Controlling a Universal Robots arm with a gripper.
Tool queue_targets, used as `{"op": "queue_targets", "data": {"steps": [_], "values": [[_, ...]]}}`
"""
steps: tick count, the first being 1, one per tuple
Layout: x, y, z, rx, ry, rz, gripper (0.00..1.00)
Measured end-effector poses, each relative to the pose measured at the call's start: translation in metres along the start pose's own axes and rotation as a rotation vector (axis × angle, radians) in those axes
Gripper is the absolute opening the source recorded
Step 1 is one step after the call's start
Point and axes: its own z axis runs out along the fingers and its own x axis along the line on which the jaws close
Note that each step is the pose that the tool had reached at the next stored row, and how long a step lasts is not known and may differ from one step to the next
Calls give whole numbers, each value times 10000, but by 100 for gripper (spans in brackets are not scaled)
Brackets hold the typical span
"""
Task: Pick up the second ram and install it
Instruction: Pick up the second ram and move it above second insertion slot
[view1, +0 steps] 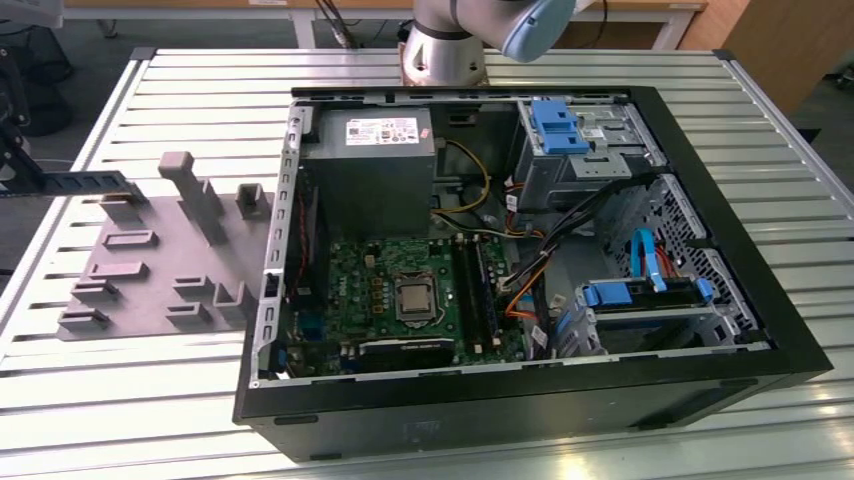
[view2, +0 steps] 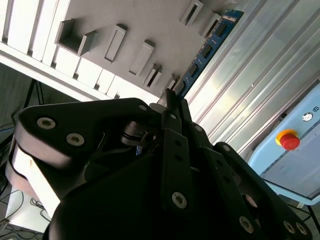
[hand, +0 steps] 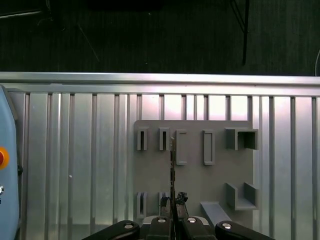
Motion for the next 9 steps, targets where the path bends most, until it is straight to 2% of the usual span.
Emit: {"op": "queue_targets", "data": {"steps": [9], "values": [[-1, 1, -51, -1, 0, 0, 14]]}}
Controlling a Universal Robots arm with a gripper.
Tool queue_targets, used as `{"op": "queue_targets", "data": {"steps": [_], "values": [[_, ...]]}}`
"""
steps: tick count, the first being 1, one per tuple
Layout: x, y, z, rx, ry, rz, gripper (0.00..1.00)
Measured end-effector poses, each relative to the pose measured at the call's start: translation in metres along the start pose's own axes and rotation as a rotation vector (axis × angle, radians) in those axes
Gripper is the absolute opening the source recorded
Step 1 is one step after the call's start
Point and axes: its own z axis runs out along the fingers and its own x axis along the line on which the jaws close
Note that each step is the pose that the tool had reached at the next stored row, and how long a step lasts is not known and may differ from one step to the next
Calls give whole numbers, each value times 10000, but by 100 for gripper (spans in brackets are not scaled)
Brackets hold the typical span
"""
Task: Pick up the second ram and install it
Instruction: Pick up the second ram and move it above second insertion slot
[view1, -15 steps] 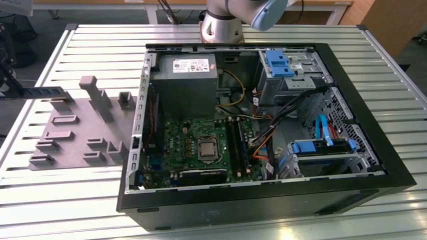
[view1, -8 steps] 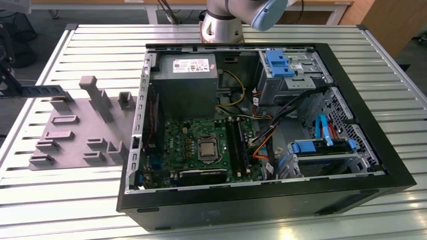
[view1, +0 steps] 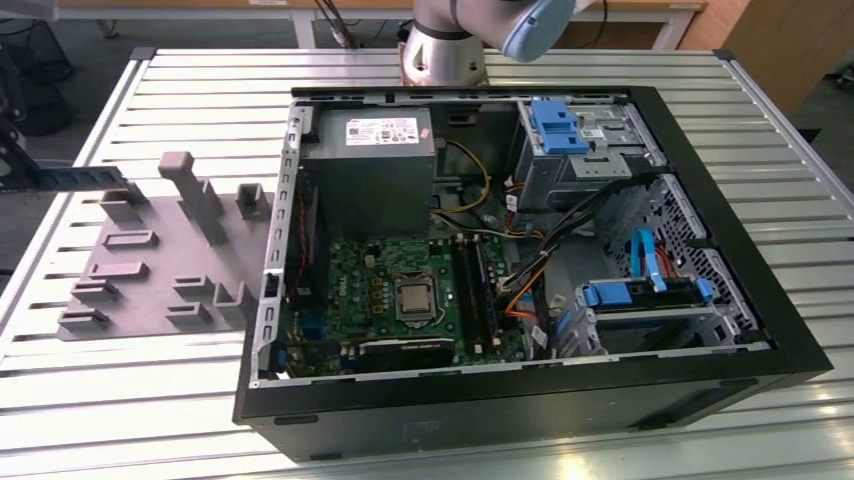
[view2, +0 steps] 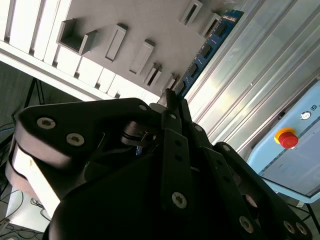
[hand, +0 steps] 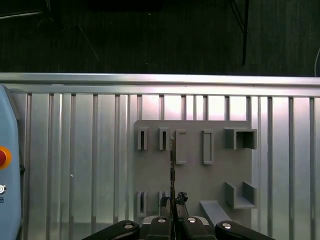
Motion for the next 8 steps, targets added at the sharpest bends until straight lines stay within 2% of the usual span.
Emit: {"op": "queue_targets", "data": {"steps": [8], "values": [[-1, 1, -48, 1, -1, 0, 14]]}}
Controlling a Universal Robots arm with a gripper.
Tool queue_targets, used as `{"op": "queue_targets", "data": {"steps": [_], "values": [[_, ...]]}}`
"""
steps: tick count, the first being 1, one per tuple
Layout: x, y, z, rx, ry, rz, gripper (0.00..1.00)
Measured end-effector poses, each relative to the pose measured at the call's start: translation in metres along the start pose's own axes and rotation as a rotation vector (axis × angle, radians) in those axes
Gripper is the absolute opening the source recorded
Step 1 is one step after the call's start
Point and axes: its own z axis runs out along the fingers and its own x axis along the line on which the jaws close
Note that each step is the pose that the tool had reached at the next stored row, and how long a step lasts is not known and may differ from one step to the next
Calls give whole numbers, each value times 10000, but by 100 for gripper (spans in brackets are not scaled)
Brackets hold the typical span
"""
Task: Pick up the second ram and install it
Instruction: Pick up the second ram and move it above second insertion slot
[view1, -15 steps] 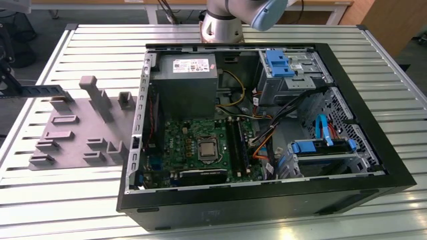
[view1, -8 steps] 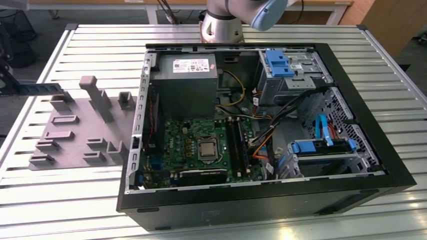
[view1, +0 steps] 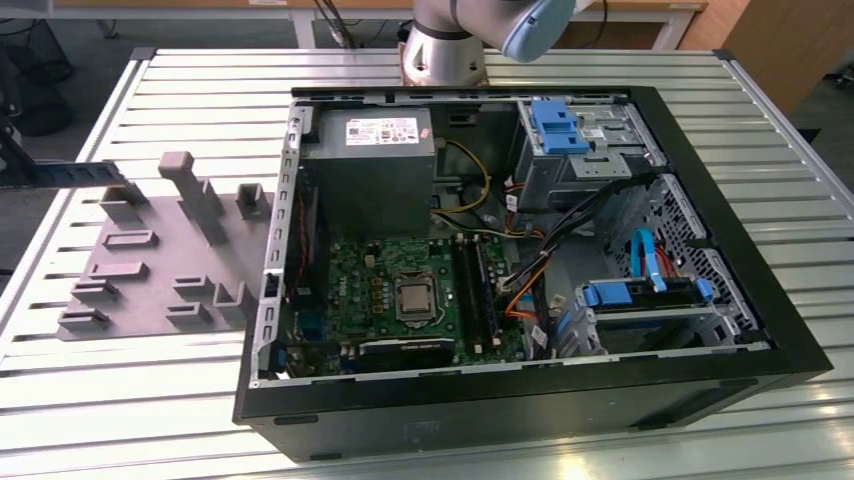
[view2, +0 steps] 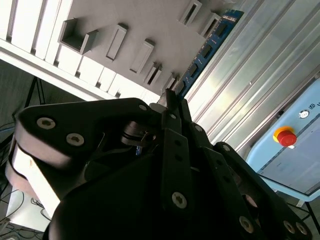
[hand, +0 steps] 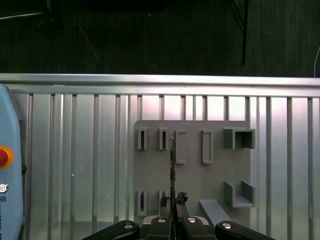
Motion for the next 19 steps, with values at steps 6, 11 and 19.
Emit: {"op": "queue_targets", "data": {"steps": [6, 11, 19], "values": [[-1, 0, -34, 0, 1, 0, 14], [-2, 1, -63, 0, 1, 0, 14], [-2, 1, -111, 0, 0, 0, 14]]}}
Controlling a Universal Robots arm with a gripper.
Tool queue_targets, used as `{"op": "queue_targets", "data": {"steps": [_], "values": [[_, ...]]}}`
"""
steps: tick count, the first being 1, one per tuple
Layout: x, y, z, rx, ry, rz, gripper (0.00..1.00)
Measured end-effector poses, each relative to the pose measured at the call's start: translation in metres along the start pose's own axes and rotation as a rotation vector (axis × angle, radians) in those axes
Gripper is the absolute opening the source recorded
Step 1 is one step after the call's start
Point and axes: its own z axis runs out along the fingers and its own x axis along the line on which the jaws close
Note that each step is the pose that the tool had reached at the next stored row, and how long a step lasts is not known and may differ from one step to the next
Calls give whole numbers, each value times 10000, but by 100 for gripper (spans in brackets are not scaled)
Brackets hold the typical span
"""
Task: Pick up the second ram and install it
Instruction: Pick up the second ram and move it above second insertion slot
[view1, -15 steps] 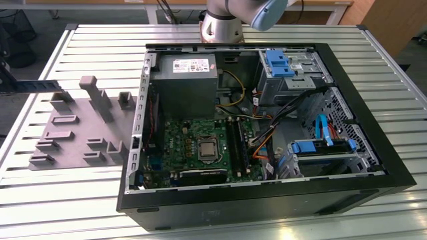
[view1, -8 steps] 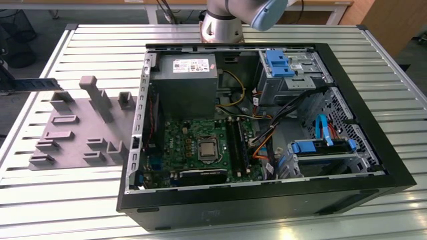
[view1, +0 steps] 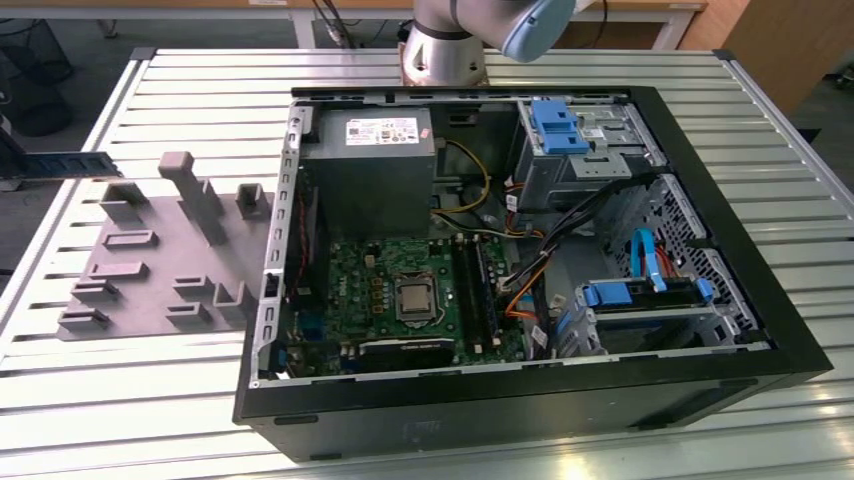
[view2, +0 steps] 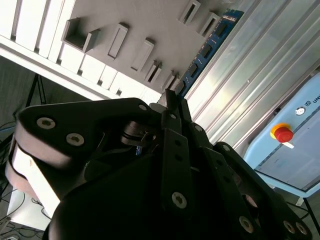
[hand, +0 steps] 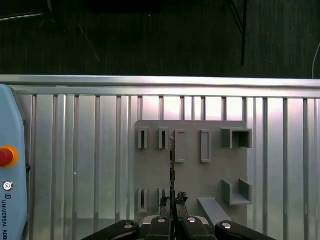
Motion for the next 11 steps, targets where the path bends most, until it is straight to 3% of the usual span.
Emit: {"op": "queue_targets", "data": {"steps": [11], "values": [[-2, 1, -63, 0, 0, 0, 14]]}}
